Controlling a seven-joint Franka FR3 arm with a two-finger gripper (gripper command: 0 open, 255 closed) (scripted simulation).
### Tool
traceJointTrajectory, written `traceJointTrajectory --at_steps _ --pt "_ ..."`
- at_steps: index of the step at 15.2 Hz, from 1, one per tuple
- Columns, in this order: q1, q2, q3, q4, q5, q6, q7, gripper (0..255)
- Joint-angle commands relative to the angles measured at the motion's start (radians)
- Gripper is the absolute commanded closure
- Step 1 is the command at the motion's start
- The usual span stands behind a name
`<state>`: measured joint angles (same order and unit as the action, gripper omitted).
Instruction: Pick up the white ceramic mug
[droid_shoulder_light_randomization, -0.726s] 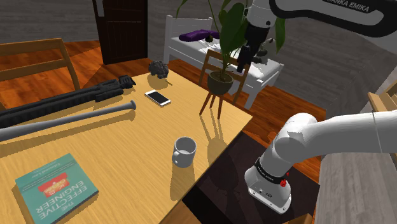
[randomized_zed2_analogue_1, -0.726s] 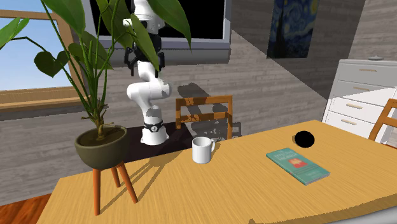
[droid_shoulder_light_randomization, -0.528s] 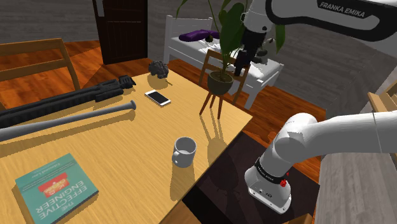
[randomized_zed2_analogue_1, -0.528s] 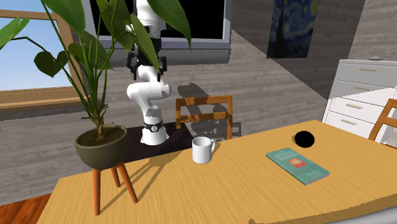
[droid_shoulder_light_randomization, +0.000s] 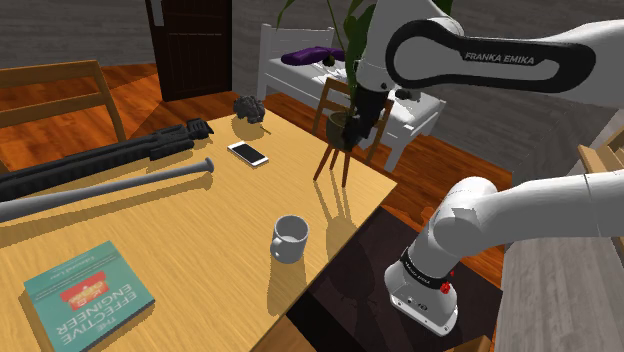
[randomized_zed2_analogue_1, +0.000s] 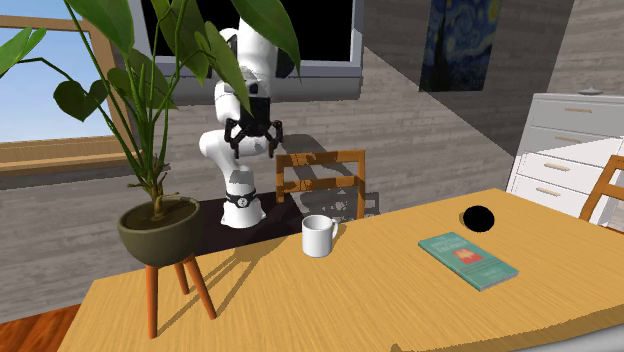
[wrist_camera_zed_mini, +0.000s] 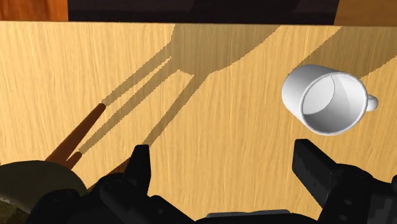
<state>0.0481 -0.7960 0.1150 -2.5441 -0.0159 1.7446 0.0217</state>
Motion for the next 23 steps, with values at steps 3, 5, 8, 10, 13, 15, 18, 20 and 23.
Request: traceJointTrajectory --at_steps 3,5,8,10,13,15,18,20,23 --pt "0.024 0.027 0.045 -0.096 0.053 0.114 0.066 0" --pt "0.037 0.057 0.069 -0.131 0.08 0.176 0.097 0" --pt "0.056 0.118 0.109 -0.175 0.12 0.275 0.144 0" --pt "0.069 0.168 0.135 -0.197 0.146 0.345 0.175 0" --pt "0.087 0.259 0.177 -0.218 0.181 0.456 0.221 0" --pt "0.096 0.33 0.205 -0.225 0.201 0.532 0.253 0" --pt "0.105 0.441 0.246 -0.222 0.22 0.64 0.299 0" --pt "0.102 0.469 0.252 -0.232 0.218 0.677 0.302 0" --pt "0.097 0.514 0.26 -0.243 0.211 0.734 0.308 0"
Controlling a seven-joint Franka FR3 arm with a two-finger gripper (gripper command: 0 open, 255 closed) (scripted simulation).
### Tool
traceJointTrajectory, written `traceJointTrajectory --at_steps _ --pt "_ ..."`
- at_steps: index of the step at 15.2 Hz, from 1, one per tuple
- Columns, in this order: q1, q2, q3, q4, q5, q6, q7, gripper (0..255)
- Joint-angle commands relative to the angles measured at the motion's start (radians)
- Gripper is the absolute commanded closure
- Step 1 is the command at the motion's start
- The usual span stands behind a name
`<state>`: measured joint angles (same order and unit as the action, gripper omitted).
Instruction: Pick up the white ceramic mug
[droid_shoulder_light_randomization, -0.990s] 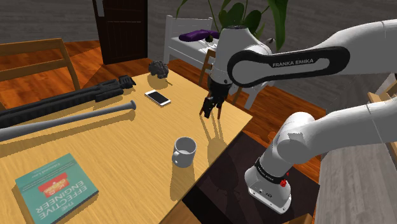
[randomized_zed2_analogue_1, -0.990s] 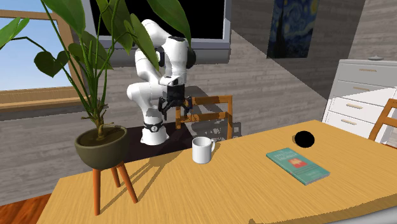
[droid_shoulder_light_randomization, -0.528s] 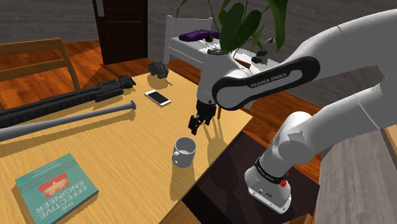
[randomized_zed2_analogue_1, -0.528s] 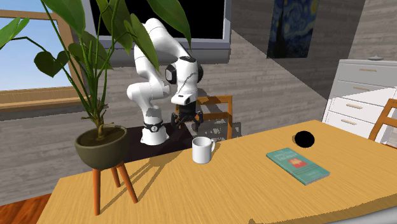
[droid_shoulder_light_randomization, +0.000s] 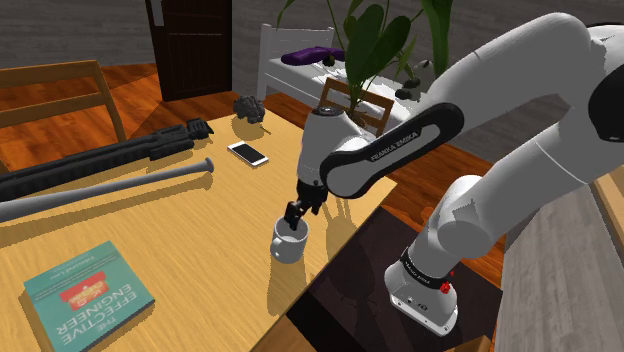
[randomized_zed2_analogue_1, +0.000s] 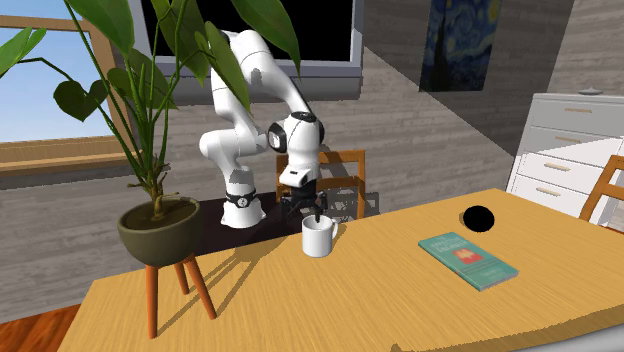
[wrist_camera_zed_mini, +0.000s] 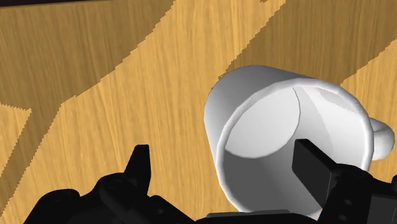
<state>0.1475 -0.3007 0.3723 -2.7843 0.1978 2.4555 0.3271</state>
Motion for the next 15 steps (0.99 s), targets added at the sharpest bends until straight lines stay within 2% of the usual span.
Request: traceJointTrajectory --at_steps 1,4,5,15 --pt "-0.005 0.035 0.006 -0.007 -0.006 0.042 0.005 0" --pt "-0.009 0.06 0.011 -0.012 -0.012 0.072 0.01 0" --pt "-0.008 0.06 0.011 -0.012 -0.012 0.072 0.011 255" --pt "-0.007 0.044 0.008 -0.009 -0.008 0.053 0.007 255"
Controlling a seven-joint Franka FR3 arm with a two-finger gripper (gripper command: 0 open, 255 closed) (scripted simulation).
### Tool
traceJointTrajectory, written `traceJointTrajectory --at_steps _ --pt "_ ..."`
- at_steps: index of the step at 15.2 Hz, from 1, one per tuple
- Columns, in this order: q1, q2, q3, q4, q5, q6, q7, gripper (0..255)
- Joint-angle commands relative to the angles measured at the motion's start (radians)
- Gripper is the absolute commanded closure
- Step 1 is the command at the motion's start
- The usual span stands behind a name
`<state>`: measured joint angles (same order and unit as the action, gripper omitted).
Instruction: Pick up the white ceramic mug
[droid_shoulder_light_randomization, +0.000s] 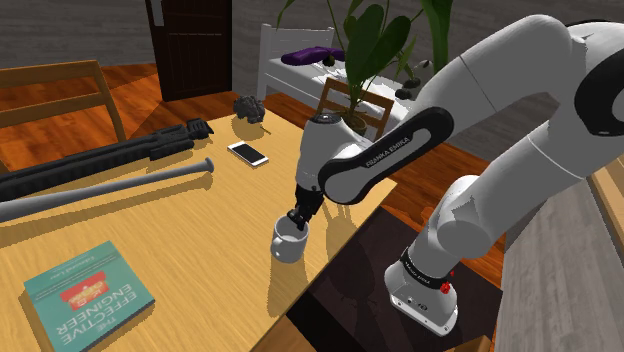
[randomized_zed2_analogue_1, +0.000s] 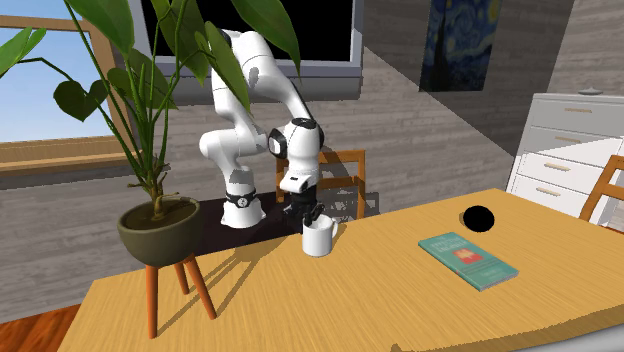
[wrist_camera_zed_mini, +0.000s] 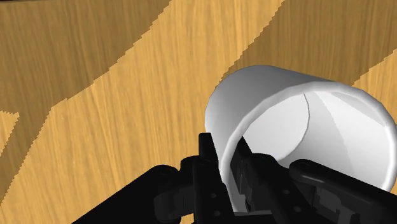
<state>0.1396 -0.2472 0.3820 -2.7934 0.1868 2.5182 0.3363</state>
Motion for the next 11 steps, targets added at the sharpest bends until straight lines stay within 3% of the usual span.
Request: traceJointTrajectory --at_steps 1,11 --pt "0.004 -0.026 -0.005 0.004 0.006 -0.029 -0.005 255" --pt "0.018 -0.165 -0.033 0.051 0.021 -0.214 -0.021 255"
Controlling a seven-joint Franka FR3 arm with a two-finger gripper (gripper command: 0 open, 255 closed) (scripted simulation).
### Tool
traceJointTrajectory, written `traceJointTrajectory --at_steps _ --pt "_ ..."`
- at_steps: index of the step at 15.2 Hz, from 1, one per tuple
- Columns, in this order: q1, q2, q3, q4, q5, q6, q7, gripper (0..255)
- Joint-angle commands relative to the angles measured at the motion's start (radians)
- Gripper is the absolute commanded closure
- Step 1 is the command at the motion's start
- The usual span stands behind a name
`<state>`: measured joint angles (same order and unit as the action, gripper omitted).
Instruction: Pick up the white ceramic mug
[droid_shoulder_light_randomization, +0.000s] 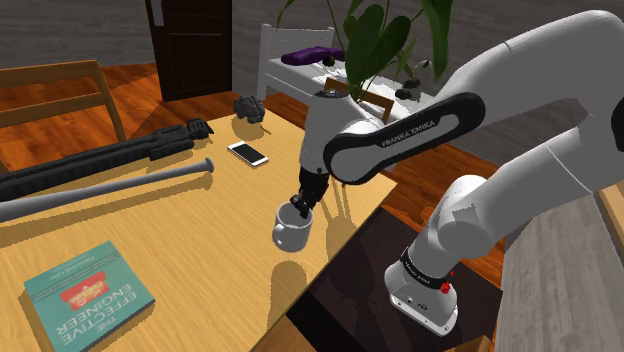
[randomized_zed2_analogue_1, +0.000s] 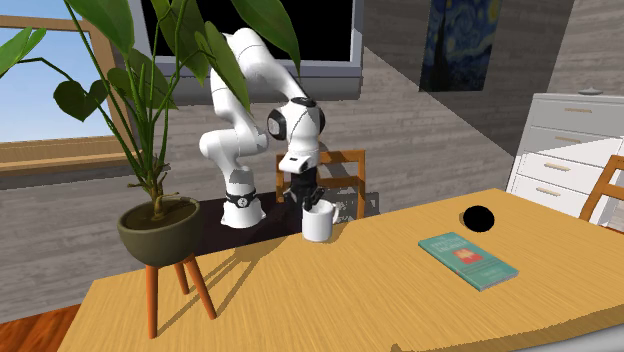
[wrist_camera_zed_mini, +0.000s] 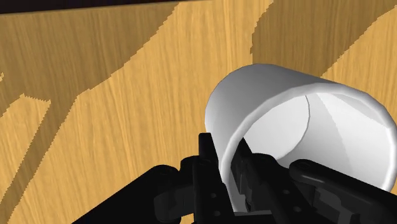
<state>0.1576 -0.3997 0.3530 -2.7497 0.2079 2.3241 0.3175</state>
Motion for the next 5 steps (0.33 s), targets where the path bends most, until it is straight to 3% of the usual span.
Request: traceJointTrajectory --at_steps 1,5 --pt "0.001 -0.024 -0.007 0.013 0.0 -0.038 -0.003 255" --pt "0.002 -0.048 -0.013 0.027 -0.001 -0.076 -0.004 255"
